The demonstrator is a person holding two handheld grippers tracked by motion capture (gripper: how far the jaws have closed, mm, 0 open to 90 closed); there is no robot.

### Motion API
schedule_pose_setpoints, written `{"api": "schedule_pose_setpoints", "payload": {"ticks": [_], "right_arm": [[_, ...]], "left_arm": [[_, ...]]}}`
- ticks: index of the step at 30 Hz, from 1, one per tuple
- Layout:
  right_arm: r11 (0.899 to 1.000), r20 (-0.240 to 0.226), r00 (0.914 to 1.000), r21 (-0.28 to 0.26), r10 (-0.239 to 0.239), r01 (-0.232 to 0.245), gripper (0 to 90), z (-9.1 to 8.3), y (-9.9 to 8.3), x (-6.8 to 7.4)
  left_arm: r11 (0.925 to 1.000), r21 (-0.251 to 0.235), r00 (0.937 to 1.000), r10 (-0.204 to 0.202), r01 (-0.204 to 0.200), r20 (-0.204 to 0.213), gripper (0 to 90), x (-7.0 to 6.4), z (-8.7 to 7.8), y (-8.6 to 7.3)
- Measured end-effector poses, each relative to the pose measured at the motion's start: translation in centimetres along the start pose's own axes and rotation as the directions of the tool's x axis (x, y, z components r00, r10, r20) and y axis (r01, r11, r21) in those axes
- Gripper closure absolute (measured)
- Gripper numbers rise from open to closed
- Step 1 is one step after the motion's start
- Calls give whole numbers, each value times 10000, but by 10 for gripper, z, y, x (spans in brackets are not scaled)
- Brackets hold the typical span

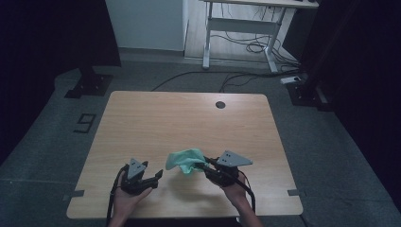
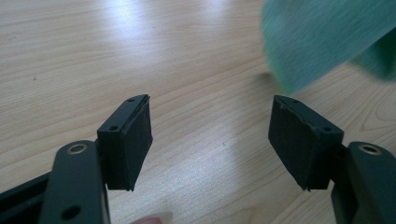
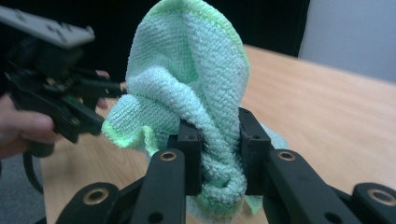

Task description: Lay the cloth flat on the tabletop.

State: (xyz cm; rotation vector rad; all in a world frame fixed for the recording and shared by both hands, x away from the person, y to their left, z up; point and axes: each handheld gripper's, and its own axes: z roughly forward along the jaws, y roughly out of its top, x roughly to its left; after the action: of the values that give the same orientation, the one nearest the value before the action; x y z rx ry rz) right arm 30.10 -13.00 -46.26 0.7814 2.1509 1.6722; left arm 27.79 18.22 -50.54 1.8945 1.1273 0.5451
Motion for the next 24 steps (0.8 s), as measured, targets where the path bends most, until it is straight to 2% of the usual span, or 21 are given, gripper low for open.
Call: {"api": "schedule_pose_setpoints", "payload": {"ticks": [3, 10, 17, 24], "right_arm": [[9986, -44, 9994, 396, 340, -338, 748, 11, -11, -4], [9928, -185, 9991, 1146, 372, -348, 745, 26, -26, -7], [9890, -156, 9993, 1445, 343, -317, 740, 31, -31, -7], [9814, -105, 9993, 1891, 346, -320, 737, 38, -39, -8]], "left_arm": [[10000, -35, 10000, 8, -8, 23, 308, 0, -1, 0], [9999, -154, 9999, 71, -70, 107, 312, 0, -2, 1], [9996, -288, 9991, 69, -57, 428, 311, -2, -4, 3], [9990, -325, 9969, 329, -307, 714, 308, -8, -5, 5]]}}
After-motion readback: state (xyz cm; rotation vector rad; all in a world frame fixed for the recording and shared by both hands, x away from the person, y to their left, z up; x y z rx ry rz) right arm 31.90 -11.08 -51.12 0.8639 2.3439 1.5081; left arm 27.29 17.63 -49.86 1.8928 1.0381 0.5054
